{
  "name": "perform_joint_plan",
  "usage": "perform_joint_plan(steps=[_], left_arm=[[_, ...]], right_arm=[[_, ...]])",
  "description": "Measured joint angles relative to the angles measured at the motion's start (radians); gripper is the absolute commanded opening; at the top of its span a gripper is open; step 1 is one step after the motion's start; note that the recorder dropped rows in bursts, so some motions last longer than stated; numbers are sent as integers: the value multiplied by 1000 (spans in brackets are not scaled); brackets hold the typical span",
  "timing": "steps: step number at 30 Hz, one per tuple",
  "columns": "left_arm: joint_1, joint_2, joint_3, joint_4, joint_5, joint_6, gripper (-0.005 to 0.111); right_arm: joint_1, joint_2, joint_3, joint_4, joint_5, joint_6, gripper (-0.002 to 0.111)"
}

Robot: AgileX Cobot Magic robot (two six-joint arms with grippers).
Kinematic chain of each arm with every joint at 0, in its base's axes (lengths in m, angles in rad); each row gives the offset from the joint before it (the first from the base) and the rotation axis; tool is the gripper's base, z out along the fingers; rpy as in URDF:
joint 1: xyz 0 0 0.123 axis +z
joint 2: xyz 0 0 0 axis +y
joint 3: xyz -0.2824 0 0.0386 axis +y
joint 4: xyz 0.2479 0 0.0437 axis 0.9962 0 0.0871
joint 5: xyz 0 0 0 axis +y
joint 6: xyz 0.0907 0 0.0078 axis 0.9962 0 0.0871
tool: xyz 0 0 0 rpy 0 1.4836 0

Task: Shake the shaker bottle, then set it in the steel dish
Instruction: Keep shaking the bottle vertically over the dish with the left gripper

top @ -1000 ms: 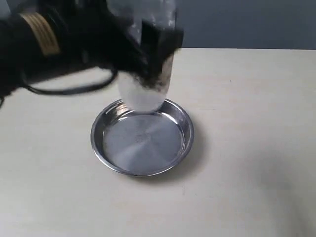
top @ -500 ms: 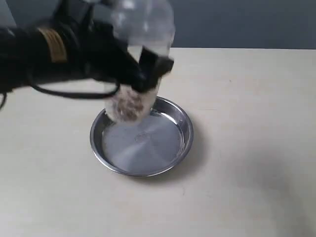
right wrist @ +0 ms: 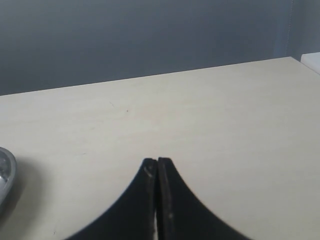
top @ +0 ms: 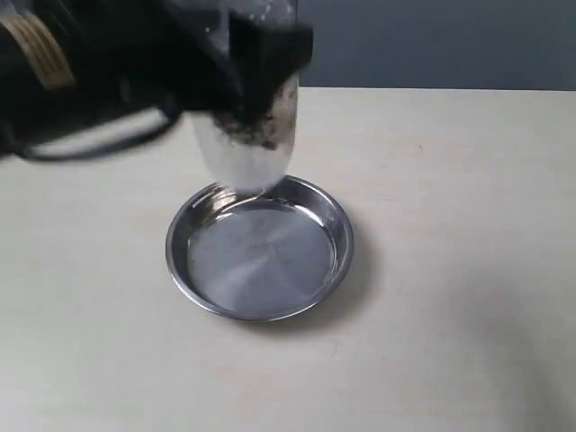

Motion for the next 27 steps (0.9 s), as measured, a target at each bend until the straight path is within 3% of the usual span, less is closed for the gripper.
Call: perform_joint_plan(steps=[4, 7, 9, 14, 17, 19, 24, 27], left_arm=[[6, 12, -8, 16, 147, 15, 0], [6, -58, -56, 3, 67, 26, 0], [6, -42, -16, -12, 0, 28, 0], [6, 2, 13, -18, 179, 37, 0], [6, -74, -20, -18, 87, 47, 0], [6, -60, 26, -41, 16, 48, 0], [6, -24, 40, -39, 195, 54, 0], [6, -102, -22, -38, 88, 64, 0]], right_arm=[[0, 0, 0, 0, 0, 0, -1], [0, 0, 0, 0, 0, 0, -1], [0, 0, 0, 0, 0, 0, -1], [0, 0, 0, 0, 0, 0, -1], [0, 0, 0, 0, 0, 0, -1], [0, 0, 0, 0, 0, 0, -1], [0, 0, 0, 0, 0, 0, -1], [0, 0, 0, 0, 0, 0, -1]])
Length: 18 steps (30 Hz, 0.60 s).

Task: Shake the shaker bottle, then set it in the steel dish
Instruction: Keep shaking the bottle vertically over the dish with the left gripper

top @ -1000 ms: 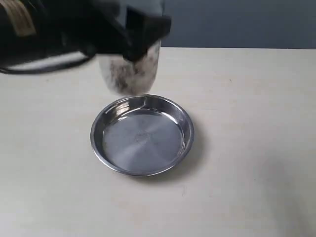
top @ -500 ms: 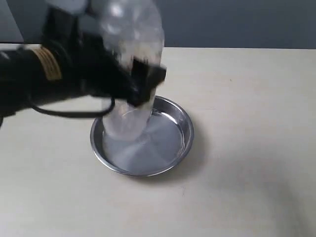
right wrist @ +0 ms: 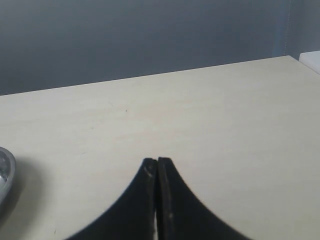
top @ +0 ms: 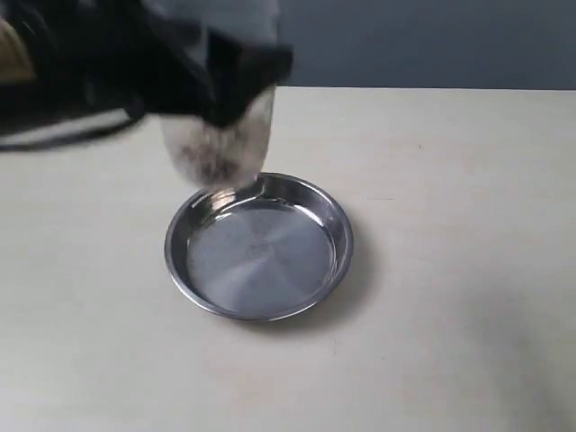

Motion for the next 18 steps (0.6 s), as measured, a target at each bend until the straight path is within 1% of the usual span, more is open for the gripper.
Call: perform_joint_plan(steps=[2, 3, 6, 7, 8, 10, 12, 13, 14, 16, 18], left_arm=[[0, 5, 28, -28, -89, 2, 0], [0, 32, 45, -36, -98, 2, 0], [0, 88, 63, -56, 41, 4, 0], [0, 75, 42, -53, 82, 10, 0], [0, 47, 12, -44, 91, 16, 0], [0, -2, -26, -36, 35, 26, 0], [0, -5, 1, -42, -48, 30, 0], [0, 20, 30, -56, -63, 29, 0], [0, 51, 57, -70, -36, 29, 0], [0, 89, 74, -78, 73, 29, 0], [0, 58, 37, -38, 117, 39, 0]], right_arm=[[0, 0, 0, 0, 0, 0, -1], [0, 0, 0, 0, 0, 0, -1], [0, 0, 0, 0, 0, 0, -1], [0, 0, 0, 0, 0, 0, -1], [0, 0, 0, 0, 0, 0, -1], [0, 0, 0, 0, 0, 0, -1], [0, 0, 0, 0, 0, 0, -1], [0, 0, 0, 0, 0, 0, -1], [0, 0, 0, 0, 0, 0, -1], [0, 0, 0, 0, 0, 0, -1], [0, 0, 0, 0, 0, 0, -1]])
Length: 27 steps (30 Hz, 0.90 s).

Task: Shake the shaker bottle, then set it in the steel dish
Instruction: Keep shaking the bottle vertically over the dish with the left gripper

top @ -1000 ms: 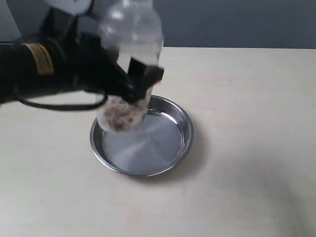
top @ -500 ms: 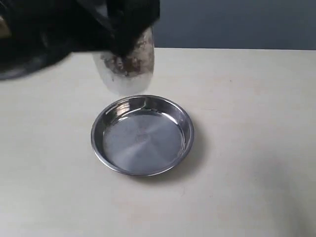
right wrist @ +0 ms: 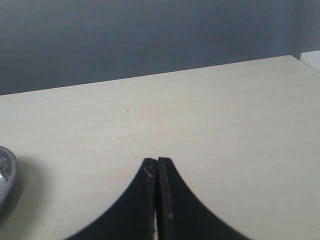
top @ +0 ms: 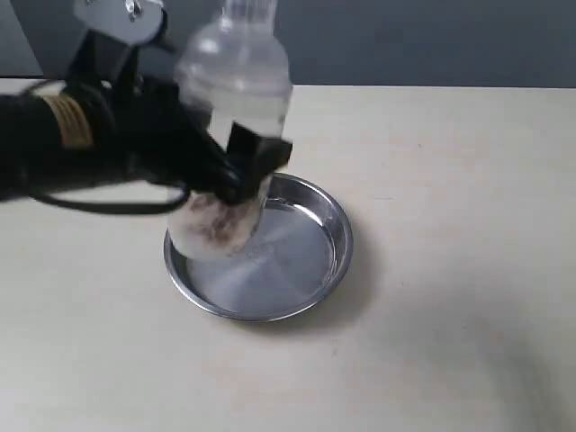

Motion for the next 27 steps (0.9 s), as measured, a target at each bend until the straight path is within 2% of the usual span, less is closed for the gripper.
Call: perform_joint_plan(steps=[3, 5, 6, 8, 10, 13, 16, 17, 19, 20, 22, 24, 27], left_arm=[[0, -85, -63, 1, -113, 9, 0], [0, -72, -14, -34, -195, 9, 0], [0, -41, 23, -56, -195, 9, 0], [0, 13, 67, -86, -96, 9, 0], [0, 2, 55, -77, -16, 16, 0], [0, -92, -6, -52, -87, 33, 0], [0, -89, 51, -81, -214, 35, 0], [0, -63, 88, -96, -205, 35, 0], [0, -26, 109, -105, -103, 35, 0], [0, -40, 97, -102, -52, 42, 0], [0, -91, 57, -92, -50, 53, 0], [0, -143, 49, -93, -141, 60, 0], [0, -103, 132, -133, -236, 60, 0]], right_arm=[[0, 0, 0, 0, 0, 0, -1], [0, 0, 0, 0, 0, 0, -1], [0, 0, 0, 0, 0, 0, -1], [0, 0, 0, 0, 0, 0, -1], [0, 0, 0, 0, 0, 0, -1], [0, 0, 0, 0, 0, 0, -1], [0, 0, 0, 0, 0, 0, -1], [0, 0, 0, 0, 0, 0, -1], [0, 0, 0, 0, 0, 0, -1], [0, 0, 0, 0, 0, 0, -1], [0, 0, 0, 0, 0, 0, -1], [0, 0, 0, 0, 0, 0, -1], [0, 0, 0, 0, 0, 0, -1]])
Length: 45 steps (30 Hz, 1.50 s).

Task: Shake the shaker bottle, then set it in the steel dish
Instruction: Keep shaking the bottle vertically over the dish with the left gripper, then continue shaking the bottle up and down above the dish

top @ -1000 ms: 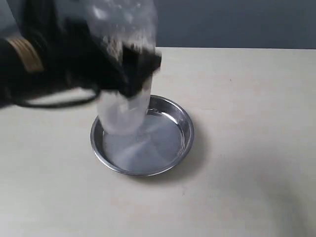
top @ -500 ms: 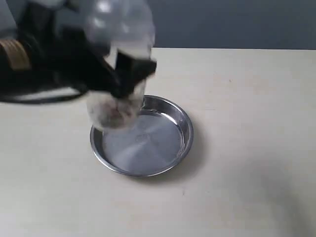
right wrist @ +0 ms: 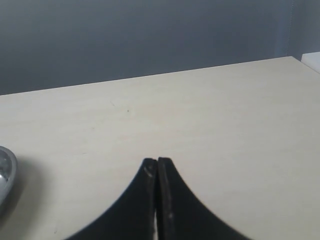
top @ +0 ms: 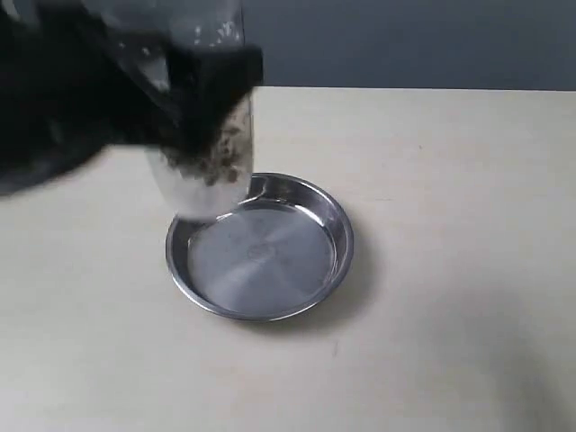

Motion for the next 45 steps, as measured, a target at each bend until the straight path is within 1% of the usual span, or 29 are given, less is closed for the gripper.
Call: perform_joint_plan(steps=[1, 2, 4, 6, 7, 10, 13, 15, 18, 20, 21, 23, 25, 27, 28, 30, 31, 33, 34, 36, 37, 38, 39, 40, 41, 42, 43, 44, 45], left_arm=[[0, 21, 22, -16, 35, -7, 0], [0, 42, 35, -24, 104, -11, 0], [0, 15, 9, -8, 168, -11, 0], [0, -48, -45, 28, 135, -7, 0], [0, -74, -56, 31, 90, 0, 0], [0, -48, 3, 13, -11, 0, 0], [0, 11, 45, 0, 98, 0, 0], [0, -26, -2, 30, 131, 0, 0], [0, -82, -55, 49, 35, 0, 0], [0, -53, -17, 26, -12, 0, 0], [0, -25, 8, 6, 5, 0, 0], [0, 10, 25, -13, 92, 0, 0], [0, -16, -15, 15, 143, 6, 0], [0, -72, -77, 47, 91, 11, 0], [0, -84, -82, 49, 61, 13, 0], [0, -59, -36, 28, -10, 0, 0], [0, -18, -8, 8, -6, -10, 0], [0, 59, 36, -24, 118, -36, 0], [0, 51, 18, -19, 207, -41, 0], [0, -7, -44, 14, 179, -21, 0], [0, -37, -67, 21, 123, -16, 0], [0, -51, -71, 21, 72, -13, 0], [0, -33, -40, -4, 3, -11, 0], [0, -7, -17, -19, 8, -11, 0], [0, 32, 4, -25, 82, -8, 0], [0, 25, -13, -11, 121, 0, 0], [0, -10, -57, 21, 115, 6, 0], [0, -47, -101, 38, 66, 10, 0], [0, -61, -110, 40, 17, 12, 0]], right_arm=[[0, 0, 0, 0, 0, 0, -1], [0, 0, 0, 0, 0, 0, -1], [0, 0, 0, 0, 0, 0, -1], [0, 0, 0, 0, 0, 0, -1], [0, 0, 0, 0, 0, 0, -1], [0, 0, 0, 0, 0, 0, -1], [0, 0, 0, 0, 0, 0, -1], [0, 0, 0, 0, 0, 0, -1], [0, 0, 0, 0, 0, 0, -1], [0, 0, 0, 0, 0, 0, -1], [0, 0, 0, 0, 0, 0, -1], [0, 0, 0, 0, 0, 0, -1], [0, 0, 0, 0, 0, 0, -1], [0, 0, 0, 0, 0, 0, -1], [0, 0, 0, 0, 0, 0, -1], [0, 0, 0, 0, 0, 0, -1], [0, 0, 0, 0, 0, 0, -1], [0, 0, 0, 0, 0, 0, -1], [0, 0, 0, 0, 0, 0, -1], [0, 0, 0, 0, 0, 0, -1], [0, 0, 0, 0, 0, 0, -1], [0, 0, 0, 0, 0, 0, -1], [0, 0, 0, 0, 0, 0, -1], [0, 0, 0, 0, 0, 0, -1], [0, 0, 0, 0, 0, 0, -1], [0, 0, 0, 0, 0, 0, -1], [0, 0, 0, 0, 0, 0, -1], [0, 0, 0, 0, -2, 0, -1], [0, 0, 0, 0, -2, 0, -1]])
